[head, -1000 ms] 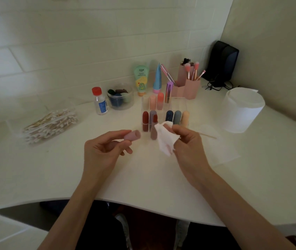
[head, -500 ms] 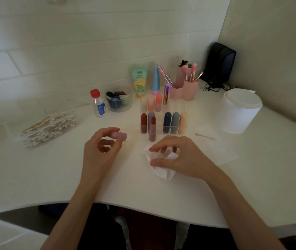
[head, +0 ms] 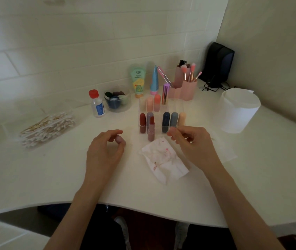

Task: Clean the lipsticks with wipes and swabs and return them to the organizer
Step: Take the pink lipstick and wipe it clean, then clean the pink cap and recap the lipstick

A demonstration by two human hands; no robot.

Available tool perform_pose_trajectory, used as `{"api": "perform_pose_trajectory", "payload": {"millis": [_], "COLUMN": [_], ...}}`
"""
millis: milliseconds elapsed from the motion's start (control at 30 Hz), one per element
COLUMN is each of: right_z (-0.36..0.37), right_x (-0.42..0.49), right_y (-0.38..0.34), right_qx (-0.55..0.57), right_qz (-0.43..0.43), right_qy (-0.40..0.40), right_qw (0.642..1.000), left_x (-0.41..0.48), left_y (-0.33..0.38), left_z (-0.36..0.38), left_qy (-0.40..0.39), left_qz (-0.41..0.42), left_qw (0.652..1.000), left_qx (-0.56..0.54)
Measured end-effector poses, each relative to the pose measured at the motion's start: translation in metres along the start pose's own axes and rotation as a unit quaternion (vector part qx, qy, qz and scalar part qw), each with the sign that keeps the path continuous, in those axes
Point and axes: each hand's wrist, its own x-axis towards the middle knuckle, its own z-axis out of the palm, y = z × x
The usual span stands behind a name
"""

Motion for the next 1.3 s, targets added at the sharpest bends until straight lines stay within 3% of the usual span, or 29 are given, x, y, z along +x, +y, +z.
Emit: {"api": "perform_pose_trajectory", "payload": {"millis": [367, 533, 767, 1000, 1167, 1300], "right_z": [-0.008, -0.017, -0.026, -0.041, -0.043, -0.044], "right_x": [0.001, 0.002, 0.004, 0.005, 0.006, 0.007], "right_y": [0.003, 0.010, 0.025, 0.032, 0.037, 0.040], "right_qx": [-0.025, -0.089, -0.263, -0.315, -0.336, -0.347], "right_qz": [0.015, 0.028, 0.061, 0.159, 0.160, 0.152], "right_qy": [0.053, 0.146, 0.151, 0.106, 0.111, 0.115], "right_qw": [0.998, 0.985, 0.951, 0.930, 0.921, 0.918], "left_x": [0.001, 0.000, -0.010, -0.003, 0.005, 0.012], "left_y": [-0.001, 0.001, 0.029, 0.047, 0.048, 0.049], "left_z": [0.004, 0.002, 0.001, 0.026, 0.040, 0.044], "left_qy": [0.026, 0.013, 0.082, 0.005, -0.069, -0.079], "left_qz": [-0.014, -0.034, 0.083, 0.021, -0.051, -0.063], "left_qw": [0.997, 0.997, 0.991, 1.000, 0.996, 0.994], "left_qx": [0.070, 0.073, 0.070, 0.022, 0.037, 0.046]}}
